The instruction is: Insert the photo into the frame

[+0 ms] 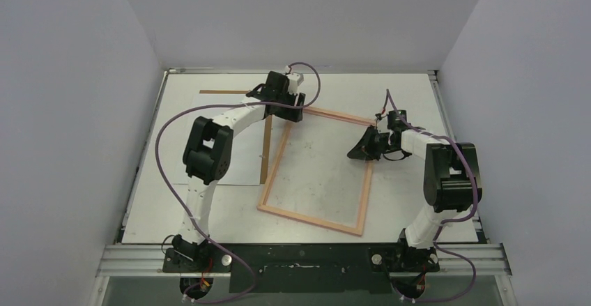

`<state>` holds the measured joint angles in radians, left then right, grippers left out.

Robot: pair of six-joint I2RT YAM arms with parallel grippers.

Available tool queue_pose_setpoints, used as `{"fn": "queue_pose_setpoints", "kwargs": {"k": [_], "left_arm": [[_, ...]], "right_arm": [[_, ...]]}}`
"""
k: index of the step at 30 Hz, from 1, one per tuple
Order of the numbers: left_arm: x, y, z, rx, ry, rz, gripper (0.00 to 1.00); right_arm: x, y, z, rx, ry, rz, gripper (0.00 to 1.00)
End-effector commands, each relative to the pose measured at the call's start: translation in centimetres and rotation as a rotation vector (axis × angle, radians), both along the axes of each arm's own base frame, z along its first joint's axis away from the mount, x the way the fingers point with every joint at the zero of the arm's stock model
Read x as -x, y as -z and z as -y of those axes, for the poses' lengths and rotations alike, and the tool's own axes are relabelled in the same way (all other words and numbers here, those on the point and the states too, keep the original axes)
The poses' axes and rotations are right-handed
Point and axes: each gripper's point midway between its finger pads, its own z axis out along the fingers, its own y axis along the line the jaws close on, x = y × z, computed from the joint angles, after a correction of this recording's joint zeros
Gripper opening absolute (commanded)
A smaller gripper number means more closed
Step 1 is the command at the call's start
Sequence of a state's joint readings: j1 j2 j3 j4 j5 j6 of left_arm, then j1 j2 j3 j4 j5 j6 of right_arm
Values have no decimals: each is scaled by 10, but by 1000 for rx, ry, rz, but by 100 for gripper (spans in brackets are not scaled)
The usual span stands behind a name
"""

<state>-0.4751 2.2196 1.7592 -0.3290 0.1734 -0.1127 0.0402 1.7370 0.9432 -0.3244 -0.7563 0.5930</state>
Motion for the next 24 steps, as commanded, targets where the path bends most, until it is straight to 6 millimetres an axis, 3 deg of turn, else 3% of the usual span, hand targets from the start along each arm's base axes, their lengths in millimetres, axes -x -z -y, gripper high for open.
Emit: {"fn": "queue_pose_setpoints", "kwargs": {"k": [1,11,15,20,24], "left_arm": [[-12,-2,9,19,-17,-2,61],[-24,13,9,20,-87,2,54],[-28,18,7,8,-113,8,47],[-27,30,1,-26,-126,4,37],[-24,38,-1,-48,-116,-6,35]], "right_arm": [[-9,-21,-4,-2,-37,72,5],[-7,-32,-8,-22,-53,91,5],[-7,-37,-12,-47,-66,101,5],[-11,-50,-15,-75,-67,124,5],[-17,-64,-17,-87,-66,152,5]]}}
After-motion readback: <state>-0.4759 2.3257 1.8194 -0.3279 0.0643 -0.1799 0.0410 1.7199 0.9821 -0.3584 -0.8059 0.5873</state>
